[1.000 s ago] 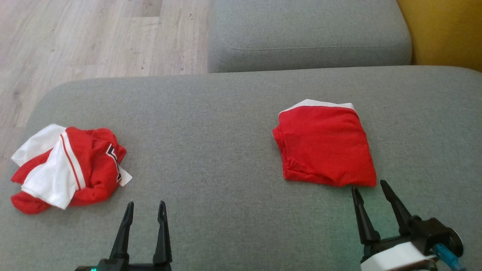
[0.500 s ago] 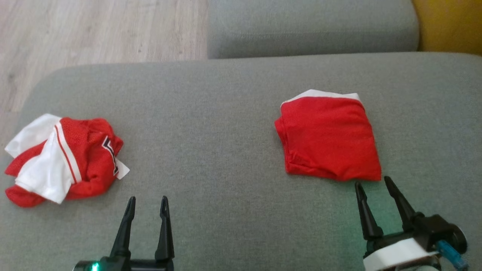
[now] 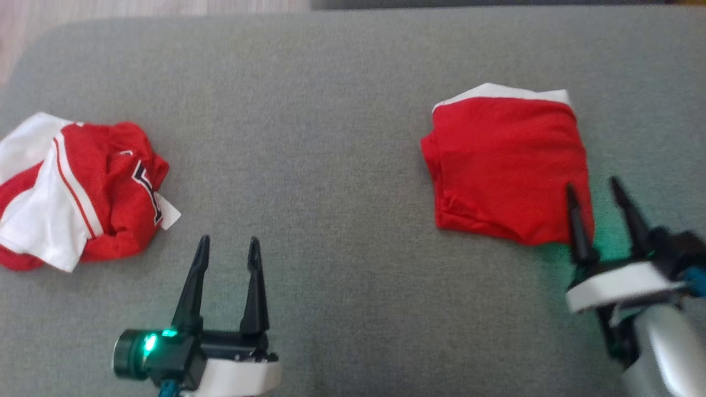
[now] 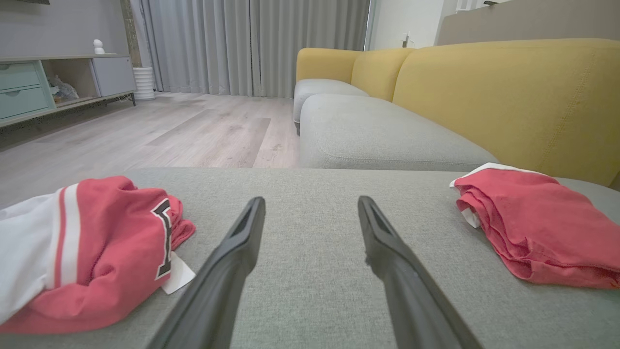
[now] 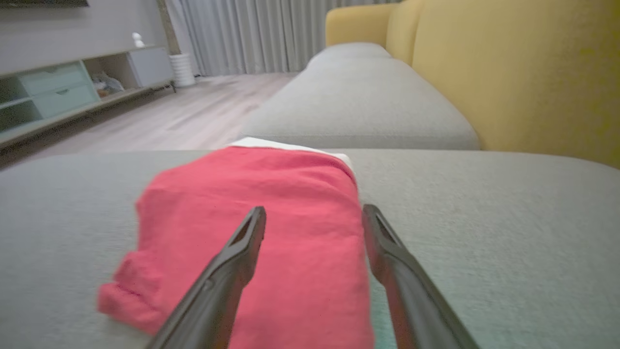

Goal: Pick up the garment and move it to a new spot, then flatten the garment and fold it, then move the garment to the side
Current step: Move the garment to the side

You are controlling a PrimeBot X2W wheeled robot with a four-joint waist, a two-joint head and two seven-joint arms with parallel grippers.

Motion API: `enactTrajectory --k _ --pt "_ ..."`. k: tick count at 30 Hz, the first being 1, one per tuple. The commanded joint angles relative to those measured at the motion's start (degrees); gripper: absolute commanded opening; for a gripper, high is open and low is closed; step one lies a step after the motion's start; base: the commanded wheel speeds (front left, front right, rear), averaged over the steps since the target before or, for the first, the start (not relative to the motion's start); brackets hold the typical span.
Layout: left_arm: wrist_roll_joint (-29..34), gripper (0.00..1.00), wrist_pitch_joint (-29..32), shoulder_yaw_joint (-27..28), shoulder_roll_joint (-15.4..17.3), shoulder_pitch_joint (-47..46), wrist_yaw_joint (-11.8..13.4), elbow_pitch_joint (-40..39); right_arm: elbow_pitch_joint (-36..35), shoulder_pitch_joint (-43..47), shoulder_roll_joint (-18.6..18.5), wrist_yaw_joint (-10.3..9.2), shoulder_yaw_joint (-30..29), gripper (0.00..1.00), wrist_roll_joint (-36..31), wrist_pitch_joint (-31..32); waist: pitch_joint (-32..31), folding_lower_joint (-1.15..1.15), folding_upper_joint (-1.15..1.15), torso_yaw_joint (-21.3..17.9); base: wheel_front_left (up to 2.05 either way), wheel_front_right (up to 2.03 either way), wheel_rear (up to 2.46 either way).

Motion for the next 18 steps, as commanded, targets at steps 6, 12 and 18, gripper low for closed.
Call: enactTrajectory --k 6,12,18 --pt "0.77 1.0 -0.3 0.13 -0.14 -4.41 0.35 -1.9 8.44 -9.2 -5.28 -0.04 1.1 1.0 5.87 1.28 3.68 -0.02 0.0 1.42 0.0 0.0 0.0" --pt "0.5 1.0 -0.3 -1.23 -0.14 -5.85 0.7 -1.82 14.85 -12.31 -8.06 -0.04 5.15 0.88 11.32 5.92 5.16 -0.02 0.0 2.39 0.0 0.0 0.0" --pt "0.12 1.0 -0.3 -1.56 -0.14 -6.48 1.13 -2.26 15.47 -14.47 -11.88 -0.04 9.57 0.0 19.87 6.07 7.1 -0.02 0.0 1.14 0.0 0.0 0.0"
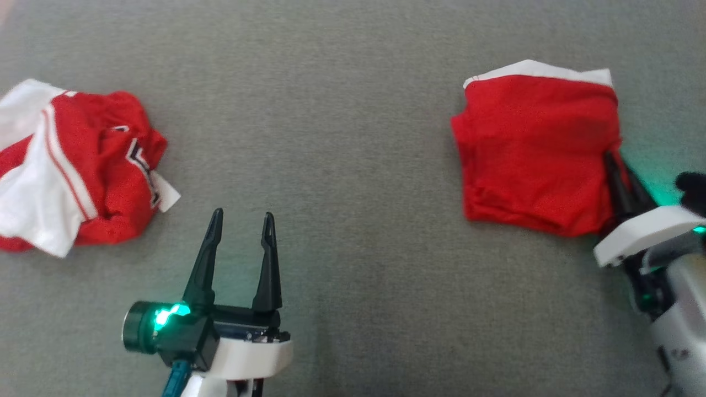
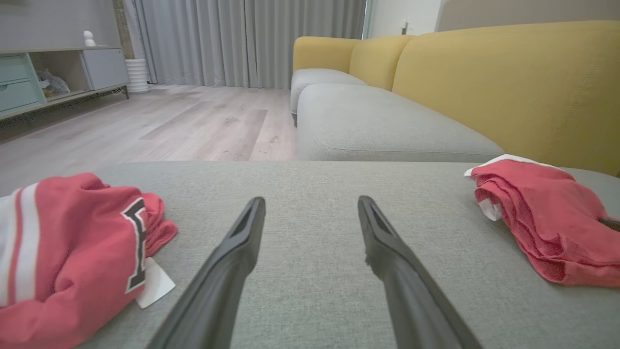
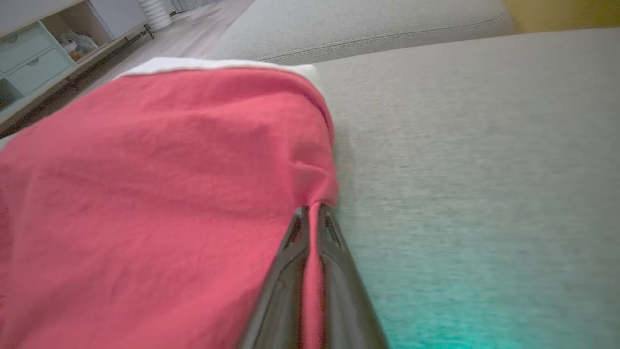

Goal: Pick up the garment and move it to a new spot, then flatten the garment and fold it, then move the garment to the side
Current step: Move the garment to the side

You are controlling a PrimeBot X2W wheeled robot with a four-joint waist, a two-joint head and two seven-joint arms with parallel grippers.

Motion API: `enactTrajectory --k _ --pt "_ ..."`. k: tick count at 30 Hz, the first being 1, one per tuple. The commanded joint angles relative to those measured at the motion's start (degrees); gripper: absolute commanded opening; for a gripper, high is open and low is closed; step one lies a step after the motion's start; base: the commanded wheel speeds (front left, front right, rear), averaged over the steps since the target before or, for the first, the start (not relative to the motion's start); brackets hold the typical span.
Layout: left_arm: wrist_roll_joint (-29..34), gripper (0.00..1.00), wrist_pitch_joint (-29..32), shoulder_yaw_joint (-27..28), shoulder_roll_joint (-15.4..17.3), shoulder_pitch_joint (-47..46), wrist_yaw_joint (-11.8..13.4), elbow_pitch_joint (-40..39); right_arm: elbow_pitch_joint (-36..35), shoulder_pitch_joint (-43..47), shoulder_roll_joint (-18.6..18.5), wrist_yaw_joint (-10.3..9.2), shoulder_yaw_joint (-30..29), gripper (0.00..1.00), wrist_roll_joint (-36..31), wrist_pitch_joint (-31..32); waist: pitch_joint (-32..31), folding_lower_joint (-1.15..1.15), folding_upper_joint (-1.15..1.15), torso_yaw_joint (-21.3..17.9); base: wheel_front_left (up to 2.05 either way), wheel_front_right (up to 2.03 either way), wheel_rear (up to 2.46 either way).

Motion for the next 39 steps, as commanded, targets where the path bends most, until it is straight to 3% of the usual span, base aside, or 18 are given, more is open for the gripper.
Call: enactTrajectory --k 1,7,18,25,30,32,33,37,39 --pt "-0.24 1.0 -0.29 1.38 -0.07 -1.62 0.03 -2.2 -0.94 -0.79 -2.5 -0.04 0.67 0.0 0.31 -0.87 1.02 0.0 0.0 -1.25 0.0 0.0 0.0" --pt "1.16 1.0 -0.29 1.1 -0.07 -3.47 -1.93 -2.47 -2.2 -3.13 -8.1 -0.04 0.08 0.0 0.36 -1.03 5.23 0.0 0.0 -5.62 0.0 0.0 0.0" --pt "3.99 1.0 -0.29 0.81 -0.07 -11.61 -7.33 -2.51 -2.2 -7.06 -21.16 -0.04 -8.3 0.0 -3.28 1.51 15.42 0.0 0.0 -11.51 0.0 0.0 0.0" --pt "5.35 1.0 -0.29 0.63 -0.07 -16.65 -9.28 -2.65 -1.82 -9.28 -25.43 -0.04 -14.75 0.0 -8.72 2.09 20.37 0.0 0.0 -12.51 0.0 0.0 0.0" --pt "5.2 1.0 -0.29 1.04 -0.07 -18.68 -9.79 -2.63 -1.16 -10.1 -26.19 -0.04 -20.94 0.0 -14.68 2.17 21.94 0.0 0.0 -11.73 0.0 0.0 0.0" --pt "4.91 1.0 -0.29 1.13 -0.07 -18.95 -9.7 -2.67 -1.02 -10.21 -25.57 -0.04 -23.53 0.47 -18.24 1.75 21.98 0.0 0.0 -11.22 0.0 0.0 0.0" --pt "4.69 1.0 -0.29 1.12 -0.07 -18.97 -9.57 -2.63 -0.95 -10.39 -24.9 -0.04 -25.05 1.0 -20.06 1.45 21.85 0.0 0.0 -10.96 0.0 0.0 0.0" --pt "3.98 1.0 -0.29 1.07 -0.07 -18.72 -8.99 -2.4 -2.06 -10.74 -22.15 -0.04 -29.13 1.0 -27.44 -1.01 20.68 0.0 0.0 -10.21 0.0 0.0 0.0" --pt "3.6 1.0 -0.29 1.04 -0.07 -18.24 -8.52 -2.22 -3.5 -10.89 -18.93 -0.04 -30.74 1.0 -31.99 -2.57 19.16 0.0 0.0 -9.77 0.0 0.0 0.0"
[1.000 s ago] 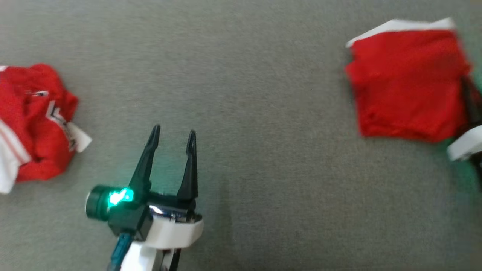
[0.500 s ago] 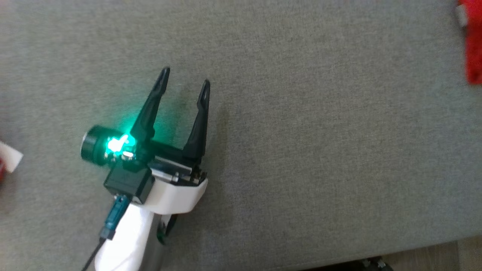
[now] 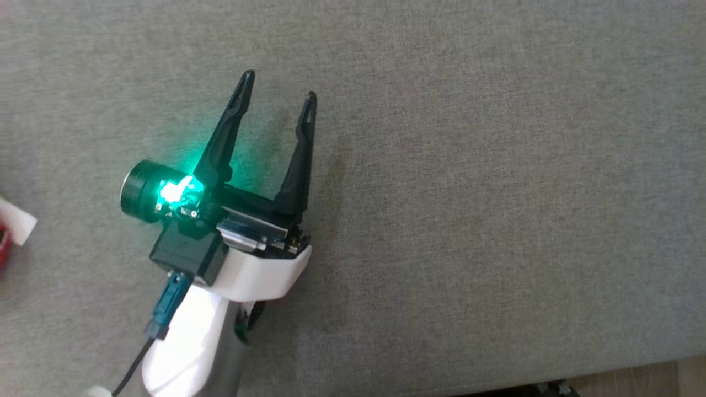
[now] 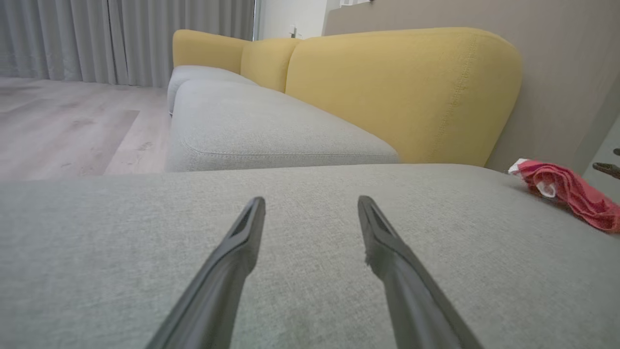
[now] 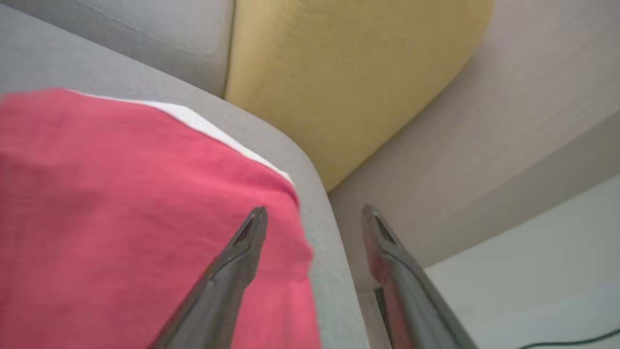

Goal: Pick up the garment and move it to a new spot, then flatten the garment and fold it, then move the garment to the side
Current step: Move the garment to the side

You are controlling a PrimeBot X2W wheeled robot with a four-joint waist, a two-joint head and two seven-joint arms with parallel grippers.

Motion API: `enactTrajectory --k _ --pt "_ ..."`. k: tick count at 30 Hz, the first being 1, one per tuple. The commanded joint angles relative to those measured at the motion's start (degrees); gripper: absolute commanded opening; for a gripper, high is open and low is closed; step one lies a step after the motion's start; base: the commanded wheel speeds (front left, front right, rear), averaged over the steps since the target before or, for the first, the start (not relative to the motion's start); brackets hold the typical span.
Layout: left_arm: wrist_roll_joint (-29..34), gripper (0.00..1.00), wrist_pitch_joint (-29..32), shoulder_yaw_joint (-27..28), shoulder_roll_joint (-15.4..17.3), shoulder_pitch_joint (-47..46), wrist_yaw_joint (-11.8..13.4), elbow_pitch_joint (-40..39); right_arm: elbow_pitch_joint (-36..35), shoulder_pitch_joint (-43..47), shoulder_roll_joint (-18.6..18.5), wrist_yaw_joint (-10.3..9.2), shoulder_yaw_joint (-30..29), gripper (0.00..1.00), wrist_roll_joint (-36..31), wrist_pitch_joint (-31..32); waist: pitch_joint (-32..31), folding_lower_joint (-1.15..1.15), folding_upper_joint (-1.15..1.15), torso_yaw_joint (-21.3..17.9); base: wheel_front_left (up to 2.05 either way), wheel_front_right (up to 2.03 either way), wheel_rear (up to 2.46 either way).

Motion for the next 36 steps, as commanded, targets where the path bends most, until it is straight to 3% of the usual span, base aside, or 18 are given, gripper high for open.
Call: enactTrajectory --k 1,8,15,24,36 --pt "-0.48 1.0 0.19 1.86 0.71 1.39 0.59 -0.38 -1.95 0.57 -0.52 -0.04 -0.02 1.0 -1.02 -0.86 -1.81 -0.01 0.0 0.56 0.0 0.0 0.0" --pt "-3.65 1.0 0.19 3.35 0.71 5.78 2.91 3.48 -5.7 3.9 13.97 -0.04 8.97 1.0 -4.13 -4.3 -10.99 -0.01 0.0 1.53 0.0 0.0 0.0" --pt "-8.11 1.0 0.19 6.8 0.71 12.04 5.12 6.92 -3.65 12.35 25.55 -0.04 17.51 1.0 1.33 -4.87 -24.69 -0.01 0.0 4.62 0.0 0.0 0.0" --pt "-6.83 1.0 0.19 8.51 0.71 19.61 5.13 9.14 -16.72 28.9 31.93 -0.04 18.3 1.0 2.91 -4.89 -38.18 -0.01 0.0 8.02 0.0 0.0 0.0" --pt "-4.55 1.0 0.19 11.04 0.71 24.49 4.2 8.36 -20.58 36.04 33.13 -0.04 21.44 1.0 7.61 -4.89 -42.29 -0.01 0.0 8.69 0.0 0.0 0.0"
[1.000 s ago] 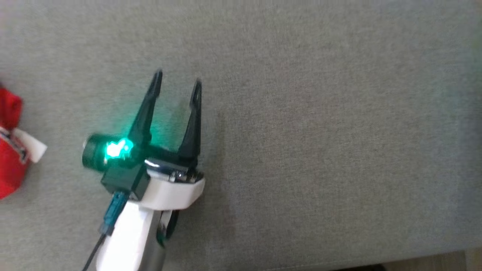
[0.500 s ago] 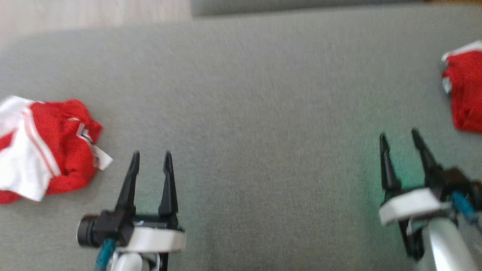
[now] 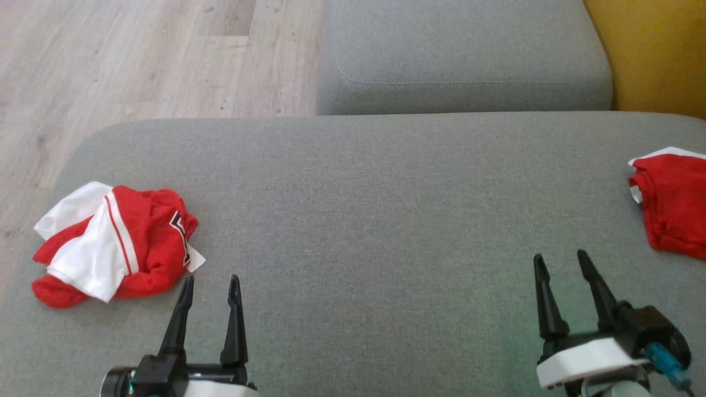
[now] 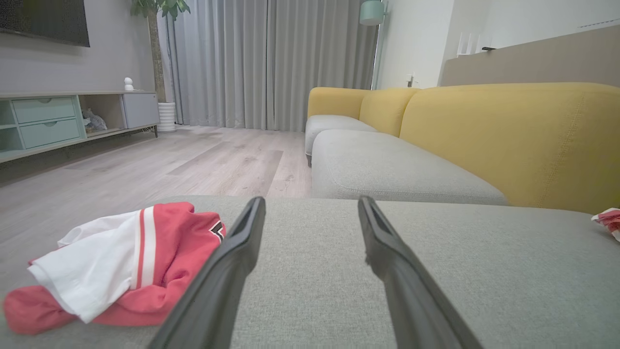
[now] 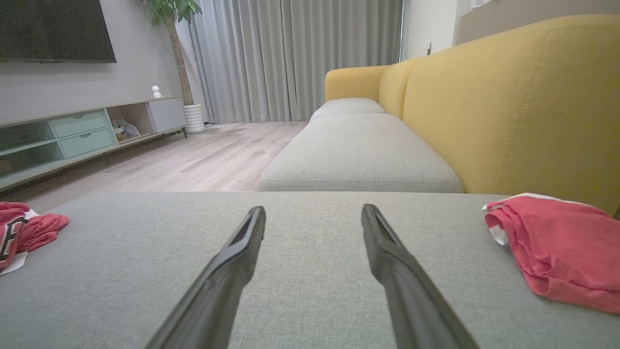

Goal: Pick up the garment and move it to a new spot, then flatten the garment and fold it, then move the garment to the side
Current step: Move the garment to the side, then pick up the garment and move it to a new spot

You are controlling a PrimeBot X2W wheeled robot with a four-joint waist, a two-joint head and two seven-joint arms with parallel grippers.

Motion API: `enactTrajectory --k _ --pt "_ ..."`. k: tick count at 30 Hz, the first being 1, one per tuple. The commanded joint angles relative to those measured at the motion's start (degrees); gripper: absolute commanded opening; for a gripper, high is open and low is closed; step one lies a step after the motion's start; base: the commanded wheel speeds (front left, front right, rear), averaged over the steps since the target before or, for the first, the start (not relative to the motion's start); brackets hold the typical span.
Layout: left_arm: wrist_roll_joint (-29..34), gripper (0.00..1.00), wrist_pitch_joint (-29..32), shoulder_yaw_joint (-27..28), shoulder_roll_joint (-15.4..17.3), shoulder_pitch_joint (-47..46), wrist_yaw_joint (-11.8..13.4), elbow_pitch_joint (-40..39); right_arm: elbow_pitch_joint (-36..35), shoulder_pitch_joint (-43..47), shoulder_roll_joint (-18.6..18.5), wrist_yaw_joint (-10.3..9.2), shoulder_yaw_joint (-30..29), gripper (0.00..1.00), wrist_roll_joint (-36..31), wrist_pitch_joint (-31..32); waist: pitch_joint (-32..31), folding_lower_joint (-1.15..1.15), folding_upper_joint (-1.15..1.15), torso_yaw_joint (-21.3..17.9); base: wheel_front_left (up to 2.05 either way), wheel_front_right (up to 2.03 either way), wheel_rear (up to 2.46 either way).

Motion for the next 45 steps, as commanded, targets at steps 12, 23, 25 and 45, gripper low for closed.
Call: enactTrajectory --k 12,23,25,45 --pt "2.01 1.0 -0.13 2.7 0.2 -1.91 -1.22 -0.33 -1.49 0.03 -0.23 -0.04 2.97 1.0 2.2 -0.63 -0.84 0.01 0.0 0.4 0.0 0.0 0.0" --pt "1.69 1.0 -0.13 2.44 0.2 -2.67 -0.85 1.49 -0.98 0.11 -0.23 -0.04 3.38 1.0 3.35 -0.63 -0.72 0.01 0.0 -0.11 0.0 0.0 0.0" --pt "1.65 1.0 -0.13 2.2 0.2 -2.89 -0.8 1.61 -0.95 0.17 -0.23 -0.04 3.1 1.0 3.42 -0.63 -0.63 0.01 0.0 0.28 0.0 0.0 0.0" --pt "1.23 1.0 -0.13 4.04 0.2 -3.04 0.9 0.01 -0.89 -1.52 -0.23 -0.04 4.33 1.0 4.46 -0.63 1.67 0.01 0.0 18.48 0.0 0.0 0.0"
